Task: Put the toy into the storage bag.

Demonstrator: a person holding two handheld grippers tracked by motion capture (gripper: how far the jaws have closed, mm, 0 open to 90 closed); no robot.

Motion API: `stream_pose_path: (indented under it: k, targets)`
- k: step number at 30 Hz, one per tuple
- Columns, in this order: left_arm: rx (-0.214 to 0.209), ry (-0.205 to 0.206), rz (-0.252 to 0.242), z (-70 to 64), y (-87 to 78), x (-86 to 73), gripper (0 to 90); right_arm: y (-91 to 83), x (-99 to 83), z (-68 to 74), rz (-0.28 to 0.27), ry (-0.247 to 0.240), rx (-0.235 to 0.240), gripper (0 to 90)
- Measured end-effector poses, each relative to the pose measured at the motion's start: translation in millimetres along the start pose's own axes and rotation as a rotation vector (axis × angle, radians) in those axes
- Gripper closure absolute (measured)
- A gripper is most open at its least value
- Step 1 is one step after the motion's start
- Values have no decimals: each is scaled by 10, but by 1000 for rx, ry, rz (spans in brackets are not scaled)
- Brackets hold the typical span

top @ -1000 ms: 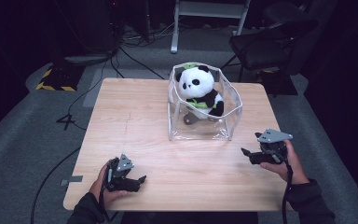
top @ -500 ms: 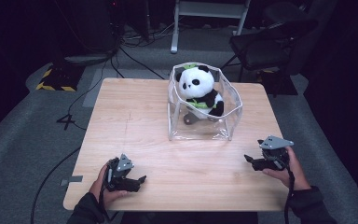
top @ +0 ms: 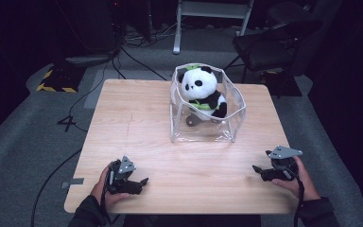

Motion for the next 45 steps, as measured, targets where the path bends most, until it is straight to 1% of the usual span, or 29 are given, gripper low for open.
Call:
stream_pose_path:
  k: [2, 8, 12, 18, 21, 23, 26, 28, 32, 42, 45]
  targets:
    - [1, 1, 0, 0, 0, 1, 133, 6, -46, 18, -1, 2, 13, 190]
    - [2, 2, 1, 1, 0, 2, 133, 19, -150, 34, 4, 21, 18, 190]
    - [2, 1, 1, 1, 0, 2, 133, 25, -228, 54, -2, 46, 25, 190]
    - [3, -2, 1, 0, 2, 3, 132, 35, -355, 69, -21, 107, 55, 190]
    - [4, -1, 0, 1, 3, 4, 132, 51, -409, 75, -20, 117, 58, 187]
    - [4, -2, 1, 0, 2, 4, 132, 52, -438, 69, -37, 137, 62, 186]
    - [4, -2, 1, 0, 2, 4, 132, 48, -483, 58, -55, 159, 60, 178]
    - [4, -2, 1, 1, 3, 5, 132, 52, -523, 55, -81, 177, 62, 169]
    - [5, -4, 0, 0, 5, 6, 132, 27, -574, 12, -68, 199, 39, 153]
    - [9, 0, 2, 1, 0, 4, 133, 11, -602, -4, -70, 200, 39, 154]
    - [8, -9, -2, -5, -2, -6, 134, 11, -602, -5, -70, 200, 40, 156]
Point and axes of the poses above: each handheld gripper's, and its own axes: y roughly forward along the jaws, x roughly out of its top, z roughly to its left, the point moved 2 cm from there along y, roughly forward along the jaws, and after that the axes turned 11 degrees about -y, right-handed, at the moved point
